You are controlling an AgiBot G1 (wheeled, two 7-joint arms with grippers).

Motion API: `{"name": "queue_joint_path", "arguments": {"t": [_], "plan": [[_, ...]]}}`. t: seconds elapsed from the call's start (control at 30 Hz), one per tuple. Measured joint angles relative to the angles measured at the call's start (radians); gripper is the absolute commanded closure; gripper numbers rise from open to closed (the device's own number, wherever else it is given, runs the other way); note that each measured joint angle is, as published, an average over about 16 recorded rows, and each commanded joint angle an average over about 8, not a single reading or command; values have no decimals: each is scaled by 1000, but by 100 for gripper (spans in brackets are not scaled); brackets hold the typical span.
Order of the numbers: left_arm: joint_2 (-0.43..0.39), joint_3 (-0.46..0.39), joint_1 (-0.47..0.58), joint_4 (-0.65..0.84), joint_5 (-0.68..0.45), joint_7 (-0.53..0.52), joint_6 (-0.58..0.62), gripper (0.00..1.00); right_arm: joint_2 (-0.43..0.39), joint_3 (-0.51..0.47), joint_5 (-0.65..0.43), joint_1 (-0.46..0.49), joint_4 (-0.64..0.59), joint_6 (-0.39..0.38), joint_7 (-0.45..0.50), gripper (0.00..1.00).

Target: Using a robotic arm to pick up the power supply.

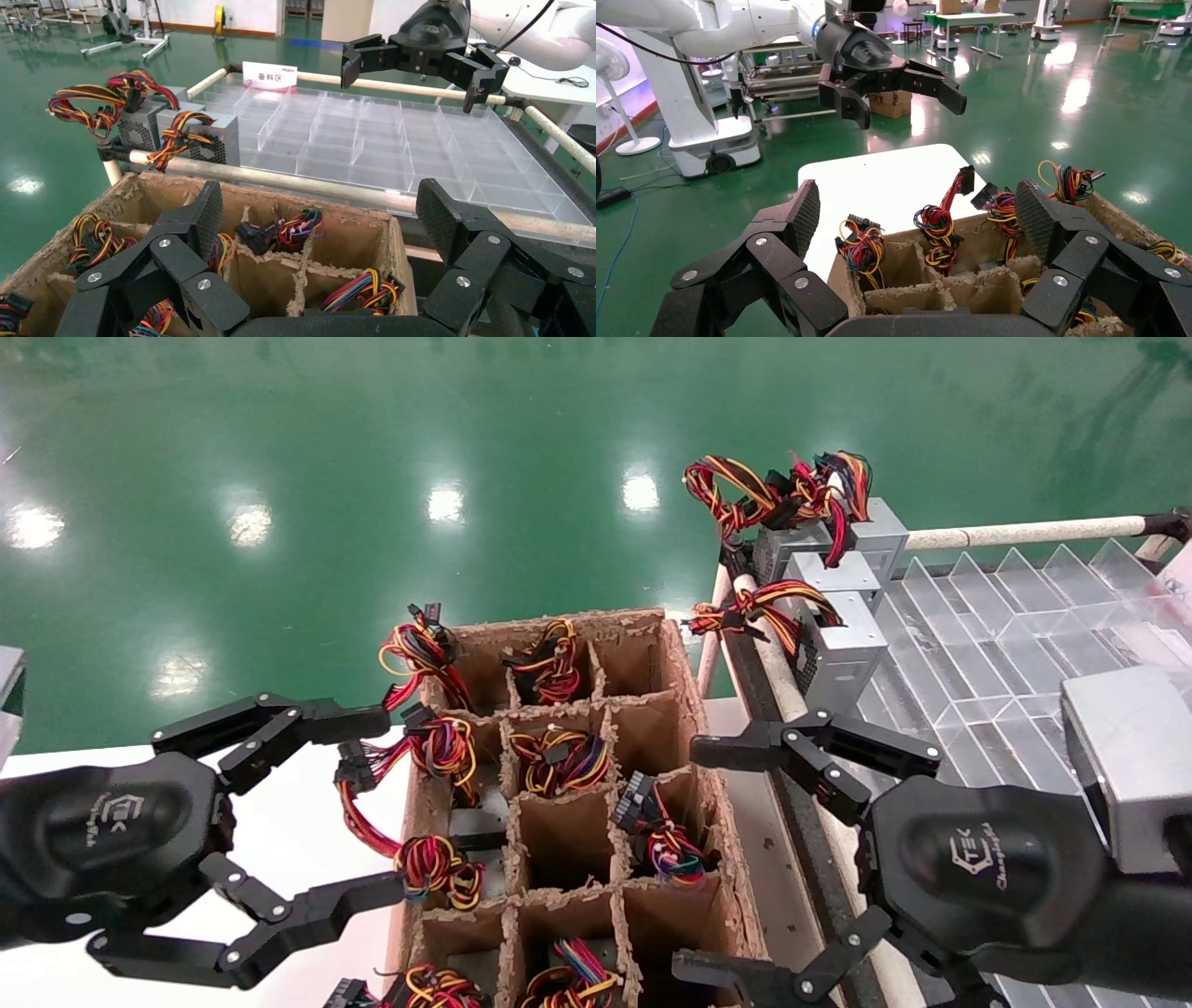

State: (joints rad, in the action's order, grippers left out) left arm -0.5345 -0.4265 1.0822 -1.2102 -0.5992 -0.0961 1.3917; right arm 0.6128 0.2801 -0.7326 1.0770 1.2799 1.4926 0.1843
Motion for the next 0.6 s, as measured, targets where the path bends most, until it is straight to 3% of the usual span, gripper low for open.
{"name": "queue_joint_path", "arguments": {"t": [0.5,0.53,0.6], "plan": [[0,0,0,0,0,0,0,0,0,0,0,0,0,0,0,0],[0,0,0,0,0,0,0,6,0,0,-1,0,1,0,0,0],[0,0,0,0,0,0,0,31,-1,1,-4,1,1,0,-1,0]]}}
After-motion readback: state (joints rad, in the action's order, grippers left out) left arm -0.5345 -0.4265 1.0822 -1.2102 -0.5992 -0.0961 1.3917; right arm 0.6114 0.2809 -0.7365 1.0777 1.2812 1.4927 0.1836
